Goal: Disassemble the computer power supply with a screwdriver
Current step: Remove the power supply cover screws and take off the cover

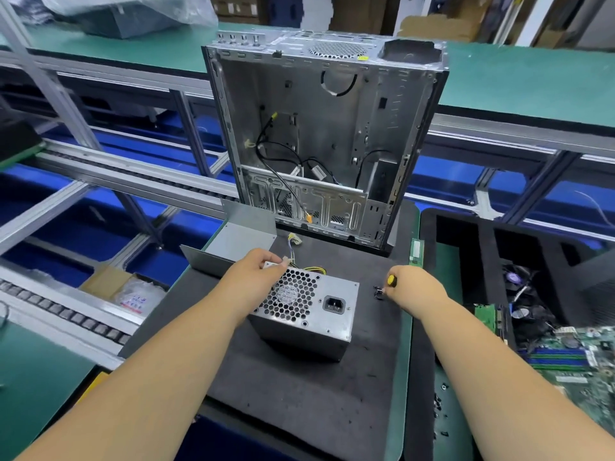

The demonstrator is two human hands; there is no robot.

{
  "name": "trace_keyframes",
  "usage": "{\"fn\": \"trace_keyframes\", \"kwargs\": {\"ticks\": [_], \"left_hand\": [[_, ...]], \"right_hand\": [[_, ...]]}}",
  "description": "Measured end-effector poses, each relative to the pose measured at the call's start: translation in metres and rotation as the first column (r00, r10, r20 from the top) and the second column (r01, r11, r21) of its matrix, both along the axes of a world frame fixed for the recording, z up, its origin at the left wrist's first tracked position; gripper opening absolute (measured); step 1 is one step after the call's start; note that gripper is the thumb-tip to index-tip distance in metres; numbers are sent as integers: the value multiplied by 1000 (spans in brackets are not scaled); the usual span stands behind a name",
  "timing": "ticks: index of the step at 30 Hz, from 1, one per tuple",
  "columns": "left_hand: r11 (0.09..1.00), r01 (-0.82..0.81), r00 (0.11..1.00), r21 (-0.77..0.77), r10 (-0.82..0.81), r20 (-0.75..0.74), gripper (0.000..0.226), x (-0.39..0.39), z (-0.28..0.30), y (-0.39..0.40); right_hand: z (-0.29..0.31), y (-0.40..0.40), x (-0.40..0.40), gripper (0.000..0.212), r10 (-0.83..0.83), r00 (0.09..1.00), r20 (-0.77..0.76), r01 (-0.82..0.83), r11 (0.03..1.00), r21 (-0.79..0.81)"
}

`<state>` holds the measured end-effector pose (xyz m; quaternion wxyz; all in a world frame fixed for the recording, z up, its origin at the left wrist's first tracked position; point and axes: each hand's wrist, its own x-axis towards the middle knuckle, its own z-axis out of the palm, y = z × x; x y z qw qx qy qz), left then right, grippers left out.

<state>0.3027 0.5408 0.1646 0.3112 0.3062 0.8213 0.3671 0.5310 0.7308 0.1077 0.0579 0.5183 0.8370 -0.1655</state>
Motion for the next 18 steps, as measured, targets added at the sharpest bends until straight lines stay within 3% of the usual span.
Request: {"fn": "trace_keyframes", "kwargs": {"ticks": [7,11,18], "left_hand": [[998,45,997,-48,-42,59,17,-7,0,3],[987,149,979,-56,-139,146,27,-14,2,9],[913,387,917,-125,-368,151,43,-32,10,21]], "right_hand": [[2,4,0,8,-4,999,-33,4,1000,-1],[16,-2,-7,8,-32,990,-137,31,999,-10],[72,-41,-43,24,-39,932,-361,-62,962,-264]]}}
